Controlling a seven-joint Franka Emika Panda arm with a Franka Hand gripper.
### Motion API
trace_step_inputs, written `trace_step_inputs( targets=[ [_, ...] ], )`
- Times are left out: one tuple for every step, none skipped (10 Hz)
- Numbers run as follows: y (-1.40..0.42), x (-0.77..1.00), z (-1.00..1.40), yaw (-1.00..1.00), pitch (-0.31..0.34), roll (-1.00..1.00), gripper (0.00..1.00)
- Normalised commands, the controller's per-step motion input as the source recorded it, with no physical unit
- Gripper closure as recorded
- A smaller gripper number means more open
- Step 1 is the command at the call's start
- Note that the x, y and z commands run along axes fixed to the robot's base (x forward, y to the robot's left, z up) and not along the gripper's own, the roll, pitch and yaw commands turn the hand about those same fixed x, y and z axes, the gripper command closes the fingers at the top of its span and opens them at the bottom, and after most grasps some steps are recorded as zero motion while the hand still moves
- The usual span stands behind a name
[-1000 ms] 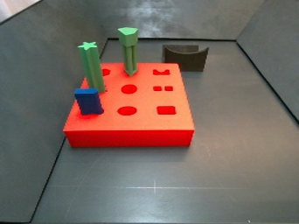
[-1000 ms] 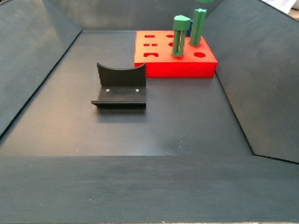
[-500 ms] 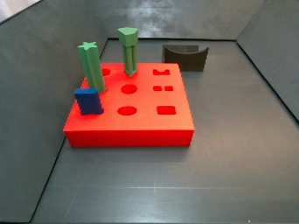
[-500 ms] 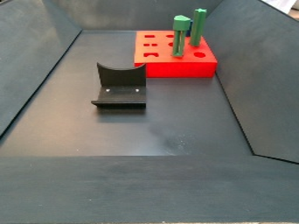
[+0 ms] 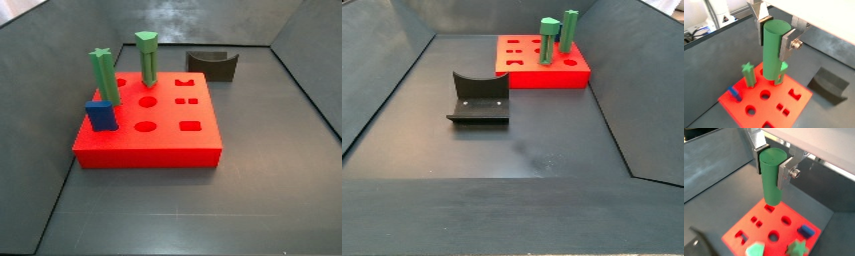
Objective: Pick up the round object. Move up. Move to above the board. Insert the round object.
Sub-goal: Move to above the board, then insert the round object.
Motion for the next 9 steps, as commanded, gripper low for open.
trace_step_inputs(
  targets=[
    [-0.5, 0.25, 0.07, 0.01, 0.127, 0.03, 1.0],
    [-0.28, 0.16, 0.05, 0.01, 0.114, 0.04, 1.0],
    [-0.03, 0.0, 0.0, 0.0, 0.0, 0.0, 1.0],
    [0.0, 0.0, 0.0, 0.0, 0.0, 0.0, 1.0],
    [-0.04, -0.44, -0.19, 0.0, -0.437, 0.1, 1.0],
    [0.53, -0.37, -0.85, 0.01, -0.204, 0.08, 1.0],
    [0.59, -0.39, -0.98, 0.06, -0.153, 0.08, 1.0],
    [0.6, -0.24, -1.0, 0.02, -0.097, 0.06, 1.0],
    [0.49, -0.06, -1.0, 0.0, -0.07, 0.01, 1.0]
  ],
)
